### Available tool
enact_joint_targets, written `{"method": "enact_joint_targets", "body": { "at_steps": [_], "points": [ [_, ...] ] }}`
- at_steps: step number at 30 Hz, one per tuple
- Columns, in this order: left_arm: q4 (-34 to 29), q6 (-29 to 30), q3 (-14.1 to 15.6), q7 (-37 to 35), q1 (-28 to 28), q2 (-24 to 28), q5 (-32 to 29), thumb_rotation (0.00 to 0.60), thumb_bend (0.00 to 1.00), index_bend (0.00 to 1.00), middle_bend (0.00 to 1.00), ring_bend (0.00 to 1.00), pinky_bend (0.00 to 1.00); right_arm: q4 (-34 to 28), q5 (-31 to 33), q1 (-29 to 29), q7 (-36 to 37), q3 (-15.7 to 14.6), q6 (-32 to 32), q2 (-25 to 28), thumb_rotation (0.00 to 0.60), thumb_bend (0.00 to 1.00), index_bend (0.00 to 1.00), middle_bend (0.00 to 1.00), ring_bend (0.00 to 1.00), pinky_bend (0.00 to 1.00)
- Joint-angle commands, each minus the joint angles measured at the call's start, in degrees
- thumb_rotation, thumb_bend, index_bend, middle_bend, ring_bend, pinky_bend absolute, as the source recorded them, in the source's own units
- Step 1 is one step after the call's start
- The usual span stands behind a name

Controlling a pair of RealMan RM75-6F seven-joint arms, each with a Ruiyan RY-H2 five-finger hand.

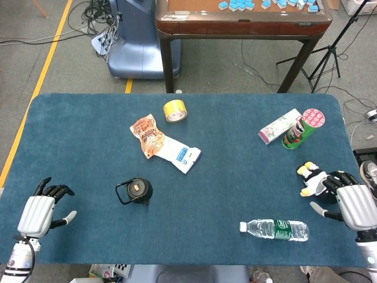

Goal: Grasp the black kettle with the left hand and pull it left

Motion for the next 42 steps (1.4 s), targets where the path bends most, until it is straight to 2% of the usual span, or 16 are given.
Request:
{"method": "enact_joint_targets", "body": {
  "at_steps": [1,8,18,20,22,25,33,42],
  "points": [
    [1.7,-2.2,0.5,-3.2,-2.5,1.5,3.0,0.600,0.17,0.40,0.37,0.32,0.08,-1.0,0.5,0.1,-1.0,0.4,-0.2,0.8,0.600,0.18,0.54,0.46,0.28,0.28],
    [4.2,-7.5,2.3,-9.3,-8.6,3.4,9.7,0.600,0.17,0.39,0.37,0.31,0.08,-3.5,1.9,0.5,-3.0,1.5,-0.5,2.2,0.600,0.18,0.54,0.46,0.28,0.28],
    [6.3,-14.3,3.4,-11.3,-16.7,2.9,14.8,0.600,0.17,0.38,0.37,0.30,0.07,-5.2,2.6,0.5,-4.6,1.3,-1.6,2.9,0.600,0.18,0.54,0.46,0.28,0.28],
    [6.6,-16.2,3.1,-10.3,-17.7,2.3,13.6,0.568,0.17,0.38,0.37,0.30,0.07,-5.2,2.7,0.4,-4.7,1.2,-1.7,2.8,0.600,0.18,0.54,0.46,0.28,0.28],
    [6.2,-18.4,2.7,-8.4,-18.4,2.2,11.7,0.475,0.17,0.35,0.36,0.29,0.07,-5.2,2.8,0.4,-4.7,1.2,-1.9,2.8,0.600,0.18,0.54,0.46,0.28,0.28],
    [5.9,-22.4,1.8,-5.6,-19.7,1.7,7.7,0.378,0.17,0.33,0.35,0.28,0.07,-5.1,3.0,0.4,-4.7,1.1,-2.1,2.8,0.600,0.18,0.54,0.46,0.28,0.28],
    [6.2,-29.5,-0.3,0.9,-22.0,0.1,-1.9,0.248,0.15,0.28,0.33,0.27,0.07,-4.6,3.5,0.2,-4.3,1.0,-2.5,2.7,0.600,0.18,0.54,0.46,0.28,0.28],
    [4.5,-33.5,-0.5,6.6,-23.9,-0.4,-6.9,0.181,0.14,0.29,0.33,0.27,0.06,-3.8,4.2,0.0,-3.6,0.9,-3.0,2.6,0.600,0.18,0.54,0.46,0.28,0.28]
  ]
}}
